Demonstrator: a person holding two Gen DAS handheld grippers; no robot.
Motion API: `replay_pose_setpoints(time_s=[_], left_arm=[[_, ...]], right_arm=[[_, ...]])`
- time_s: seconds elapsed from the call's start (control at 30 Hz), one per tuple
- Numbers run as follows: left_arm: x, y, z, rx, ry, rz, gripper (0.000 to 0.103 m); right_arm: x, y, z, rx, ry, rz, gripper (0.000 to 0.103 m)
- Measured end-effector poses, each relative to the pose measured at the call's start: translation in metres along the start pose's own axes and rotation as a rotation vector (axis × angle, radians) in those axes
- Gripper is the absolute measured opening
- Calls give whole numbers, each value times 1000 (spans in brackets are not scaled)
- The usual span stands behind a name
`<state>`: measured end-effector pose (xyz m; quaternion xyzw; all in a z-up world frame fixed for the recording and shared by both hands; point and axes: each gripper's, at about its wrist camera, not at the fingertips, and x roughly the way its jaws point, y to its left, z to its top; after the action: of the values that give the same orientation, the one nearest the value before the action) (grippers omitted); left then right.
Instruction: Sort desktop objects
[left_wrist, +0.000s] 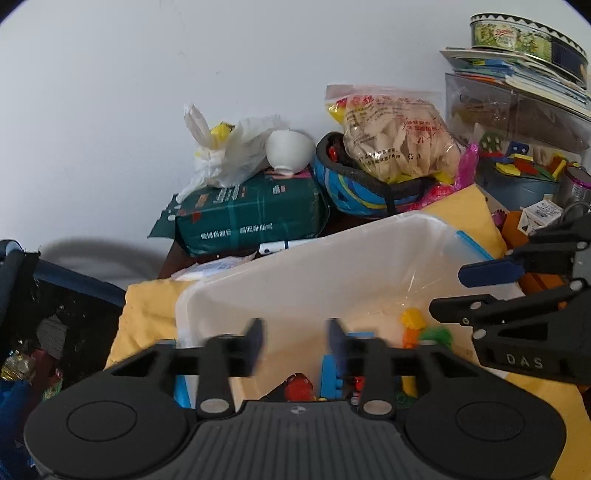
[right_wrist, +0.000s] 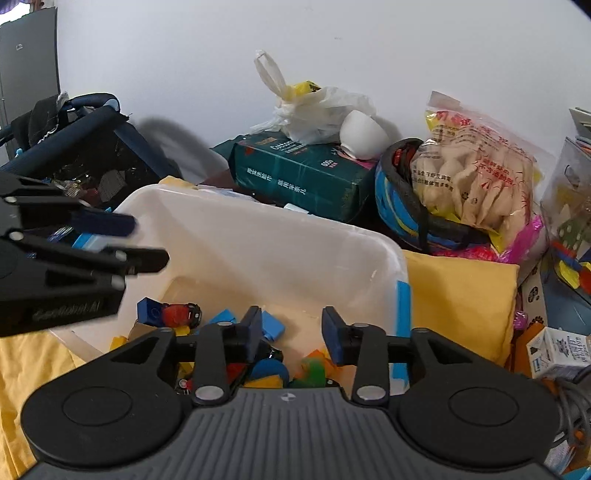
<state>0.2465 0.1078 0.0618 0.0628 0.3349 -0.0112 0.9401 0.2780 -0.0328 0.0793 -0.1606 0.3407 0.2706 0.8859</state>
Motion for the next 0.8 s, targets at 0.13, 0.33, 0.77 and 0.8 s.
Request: replay_pose_setpoints(time_s=[0.13, 0.33, 0.77, 0.8], left_arm=[[-22, -5, 6, 21, -62, 69, 73], [-63, -27, 13, 116, -197, 254, 88], [-49, -5, 41, -28, 48, 153, 89], [-48, -4, 42, -33, 57, 151, 89]], right_arm=[[-3, -3, 6, -9, 15, -14, 57], [-7, -8, 10, -11, 62, 11, 78], [9, -9, 17, -45, 260, -20, 102], [10, -10, 17, -44, 264, -20, 102]])
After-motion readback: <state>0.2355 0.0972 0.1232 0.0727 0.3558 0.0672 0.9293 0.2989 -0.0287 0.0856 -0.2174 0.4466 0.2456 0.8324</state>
